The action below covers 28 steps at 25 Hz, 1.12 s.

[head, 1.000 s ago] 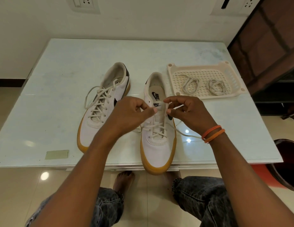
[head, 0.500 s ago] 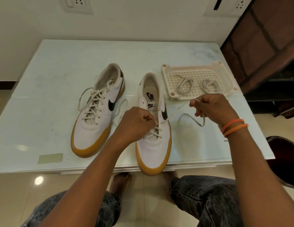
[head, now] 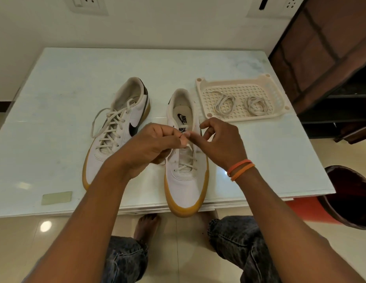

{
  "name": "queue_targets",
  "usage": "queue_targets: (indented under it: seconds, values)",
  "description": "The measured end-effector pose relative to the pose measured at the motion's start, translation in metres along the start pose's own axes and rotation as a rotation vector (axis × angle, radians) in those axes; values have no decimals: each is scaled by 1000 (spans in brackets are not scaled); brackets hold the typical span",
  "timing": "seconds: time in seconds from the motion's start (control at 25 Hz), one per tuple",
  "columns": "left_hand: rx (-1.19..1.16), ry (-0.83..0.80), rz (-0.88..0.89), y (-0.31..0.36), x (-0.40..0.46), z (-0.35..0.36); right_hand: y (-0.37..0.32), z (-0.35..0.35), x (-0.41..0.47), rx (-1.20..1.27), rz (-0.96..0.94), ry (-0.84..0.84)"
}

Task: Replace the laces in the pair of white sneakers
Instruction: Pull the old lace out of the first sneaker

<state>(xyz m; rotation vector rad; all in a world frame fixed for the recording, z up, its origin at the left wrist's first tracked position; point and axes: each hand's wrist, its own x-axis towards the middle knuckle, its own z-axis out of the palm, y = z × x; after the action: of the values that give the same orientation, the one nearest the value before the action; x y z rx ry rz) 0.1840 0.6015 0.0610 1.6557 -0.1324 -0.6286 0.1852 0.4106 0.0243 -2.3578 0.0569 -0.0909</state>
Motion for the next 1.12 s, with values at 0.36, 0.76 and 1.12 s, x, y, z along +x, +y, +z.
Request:
queue_targets:
  seconds: [0.36, 0.76, 1.12]
  values:
    - [798, 523, -16, -21, 2, -23, 5, -3, 10, 267, 151, -129]
    - [787, 298, 95, -30, 22, 37, 8, -9, 13, 351, 191, -197]
    - [534, 847, -129, -17, -10, -56, 12, -9, 16, 405, 215, -234]
